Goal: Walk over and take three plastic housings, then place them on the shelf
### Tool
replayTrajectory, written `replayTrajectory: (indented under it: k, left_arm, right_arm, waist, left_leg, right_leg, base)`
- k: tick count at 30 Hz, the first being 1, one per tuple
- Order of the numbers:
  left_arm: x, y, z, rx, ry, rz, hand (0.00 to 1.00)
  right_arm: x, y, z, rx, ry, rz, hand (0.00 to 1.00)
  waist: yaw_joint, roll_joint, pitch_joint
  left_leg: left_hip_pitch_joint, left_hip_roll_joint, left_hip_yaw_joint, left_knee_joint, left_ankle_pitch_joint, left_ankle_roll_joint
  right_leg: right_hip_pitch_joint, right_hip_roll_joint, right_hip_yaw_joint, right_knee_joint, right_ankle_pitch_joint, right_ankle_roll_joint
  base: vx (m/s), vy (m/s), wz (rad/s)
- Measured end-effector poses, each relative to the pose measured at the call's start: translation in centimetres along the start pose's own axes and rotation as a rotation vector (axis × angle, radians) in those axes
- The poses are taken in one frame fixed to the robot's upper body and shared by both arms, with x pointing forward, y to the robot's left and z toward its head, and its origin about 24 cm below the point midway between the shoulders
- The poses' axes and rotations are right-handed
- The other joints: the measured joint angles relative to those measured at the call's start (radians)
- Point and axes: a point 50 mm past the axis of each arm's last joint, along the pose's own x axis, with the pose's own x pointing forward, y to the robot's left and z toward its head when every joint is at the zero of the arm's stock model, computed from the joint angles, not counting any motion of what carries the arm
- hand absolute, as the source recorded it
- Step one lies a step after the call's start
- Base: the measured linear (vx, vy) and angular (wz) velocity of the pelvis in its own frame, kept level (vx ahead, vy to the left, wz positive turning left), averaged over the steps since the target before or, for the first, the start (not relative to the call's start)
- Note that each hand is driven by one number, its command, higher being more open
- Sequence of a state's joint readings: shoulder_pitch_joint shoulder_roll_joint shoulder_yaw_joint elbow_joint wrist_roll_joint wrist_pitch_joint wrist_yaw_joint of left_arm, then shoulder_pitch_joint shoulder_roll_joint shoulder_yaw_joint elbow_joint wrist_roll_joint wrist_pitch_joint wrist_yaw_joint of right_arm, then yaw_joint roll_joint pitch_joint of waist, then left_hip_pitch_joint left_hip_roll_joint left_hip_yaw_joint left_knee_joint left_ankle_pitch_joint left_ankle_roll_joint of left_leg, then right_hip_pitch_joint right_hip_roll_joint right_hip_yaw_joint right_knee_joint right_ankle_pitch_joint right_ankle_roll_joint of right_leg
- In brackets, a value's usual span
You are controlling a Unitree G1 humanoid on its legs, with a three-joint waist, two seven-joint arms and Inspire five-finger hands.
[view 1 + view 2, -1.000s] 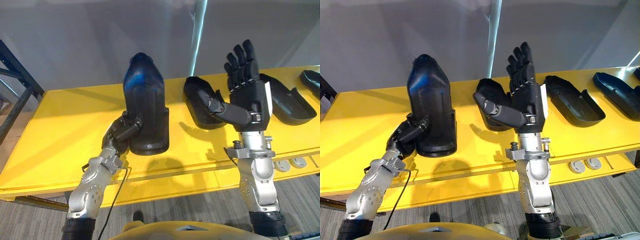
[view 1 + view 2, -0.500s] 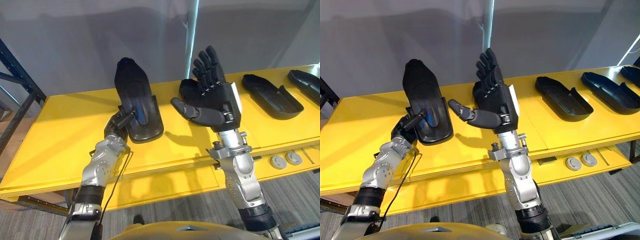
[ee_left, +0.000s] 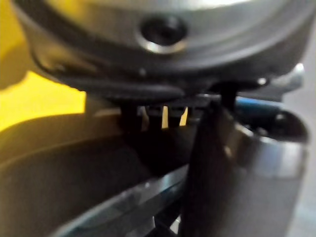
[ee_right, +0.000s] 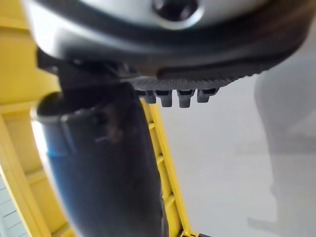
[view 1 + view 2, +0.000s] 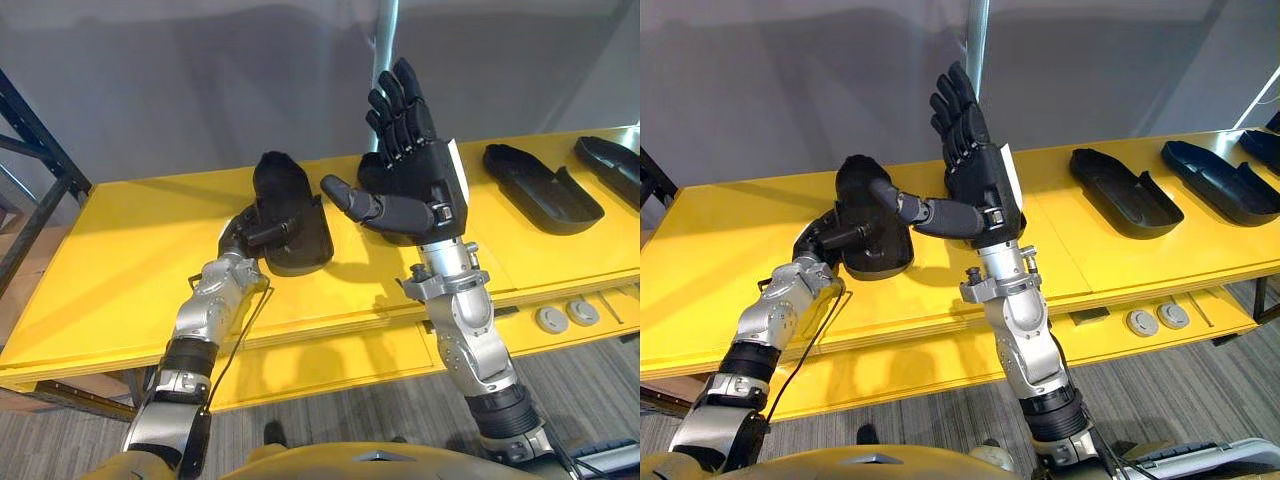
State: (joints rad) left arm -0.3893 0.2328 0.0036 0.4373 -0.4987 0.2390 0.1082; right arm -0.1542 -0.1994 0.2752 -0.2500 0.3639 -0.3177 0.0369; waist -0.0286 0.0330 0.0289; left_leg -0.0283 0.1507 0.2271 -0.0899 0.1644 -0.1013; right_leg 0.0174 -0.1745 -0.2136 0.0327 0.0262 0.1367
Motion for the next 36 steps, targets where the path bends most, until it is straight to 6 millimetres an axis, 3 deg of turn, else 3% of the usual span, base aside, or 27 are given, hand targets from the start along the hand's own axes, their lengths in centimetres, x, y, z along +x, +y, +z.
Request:
replayTrajectory:
  k: [7, 23, 29, 30, 36]
  left_arm:
    - [0.7, 0.0, 0.8, 0.123, 0.0, 0.067, 1.0]
    - [0.5, 3.4, 4.8, 0.752, -0.084, 0.312, 1.0]
    - [-0.2, 3.4, 7.7, 0.669, -0.249, 0.349, 1.0]
    - [-0.8, 1.8, 9.0, 0.528, -0.335, 0.255, 1.0]
    - [-4.4, -3.0, 13.1, 0.218, -0.658, -0.009, 1.0]
  right_arm:
    - [0.0, 0.6, -0.2, 0.016, 0.016, 0.025, 1.0]
    - [-0.6, 1.8, -0.1, 0.066, 0.023, 0.049, 1.0]
    - [-1.4, 2.5, -0.1, 0.095, 0.038, 0.047, 1.0]
    - [-1.7, 2.5, 0.0, 0.102, 0.037, 0.038, 1.0]
    - [-1.7, 2.7, 0.0, 0.123, 0.029, 0.026, 1.0]
  waist:
    - [-0.003, 0.012, 0.008]
    - [-0.001, 0.035, 0.023]
    - [0.003, 0.037, 0.026]
    - [0.006, 0.036, 0.026]
    - [-0.001, 0.034, 0.028]
  left_leg:
    - [0.001, 0.004, 0.006, 0.0, 0.0, 0.003]
    - [0.006, 0.005, 0.022, 0.0, -0.013, 0.0]
    - [0.022, 0.015, 0.06, 0.001, -0.015, -0.001]
    - [0.022, 0.018, 0.071, 0.001, -0.009, 0.001]
    - [0.039, 0.016, 0.071, 0.001, 0.001, 0.0]
  right_leg:
    - [0.0, 0.003, 0.001, -0.001, -0.002, 0.0]
    - [0.006, 0.0, -0.001, 0.003, 0.002, -0.002]
    - [0.026, 0.0, -0.011, 0.003, -0.004, -0.007]
    - [0.029, -0.001, -0.018, 0.003, -0.006, -0.009]
    - [0.044, -0.002, -0.017, 0.003, -0.01, -0.009]
  base:
    - [-0.01, 0.0, 0.0]
    - [0.01, -0.001, 0.0]
    - [0.0, -0.002, 0.05]
    - [0.01, 0.0, 0.11]
    - [0.0, -0.001, 0.01]
